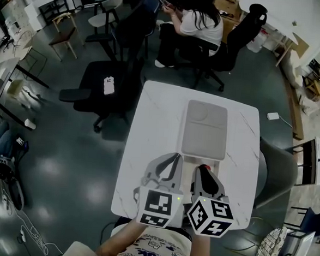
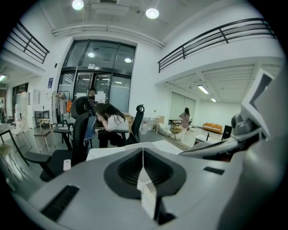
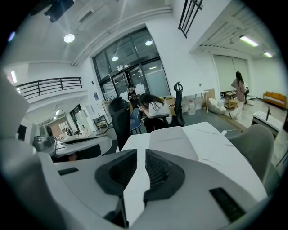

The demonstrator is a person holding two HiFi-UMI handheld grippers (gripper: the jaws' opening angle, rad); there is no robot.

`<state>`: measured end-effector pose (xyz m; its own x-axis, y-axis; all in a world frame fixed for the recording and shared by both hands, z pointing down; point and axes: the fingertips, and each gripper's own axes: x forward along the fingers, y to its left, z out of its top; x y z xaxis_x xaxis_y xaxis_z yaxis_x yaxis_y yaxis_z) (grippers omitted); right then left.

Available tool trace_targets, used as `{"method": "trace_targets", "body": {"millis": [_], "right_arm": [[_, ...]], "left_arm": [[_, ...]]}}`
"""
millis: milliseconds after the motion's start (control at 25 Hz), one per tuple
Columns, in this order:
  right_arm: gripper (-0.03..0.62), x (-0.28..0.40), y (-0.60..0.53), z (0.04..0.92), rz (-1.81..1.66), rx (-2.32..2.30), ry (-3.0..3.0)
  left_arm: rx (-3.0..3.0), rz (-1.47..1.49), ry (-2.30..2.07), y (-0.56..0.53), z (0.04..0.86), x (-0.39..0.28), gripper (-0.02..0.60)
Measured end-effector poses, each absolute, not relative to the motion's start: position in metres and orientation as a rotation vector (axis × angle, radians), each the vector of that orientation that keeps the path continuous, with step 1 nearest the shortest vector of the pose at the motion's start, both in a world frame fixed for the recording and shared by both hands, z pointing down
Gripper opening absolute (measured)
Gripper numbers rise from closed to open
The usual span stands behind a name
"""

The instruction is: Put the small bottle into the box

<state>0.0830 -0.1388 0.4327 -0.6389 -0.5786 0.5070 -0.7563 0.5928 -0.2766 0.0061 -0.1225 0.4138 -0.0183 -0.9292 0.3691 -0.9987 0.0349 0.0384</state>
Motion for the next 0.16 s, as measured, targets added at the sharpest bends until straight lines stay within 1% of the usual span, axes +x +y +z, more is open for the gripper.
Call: {"method": "trace_targets", "body": {"millis": [160], "right_arm": [[0.066, 0.0864, -0.1377, 0.4323, 0.676, 1.085, -2.453]], "left_arm": [[1.976, 0.332, -2.025, -0.1219, 0.4108, 0.0084, 0.02]]}}
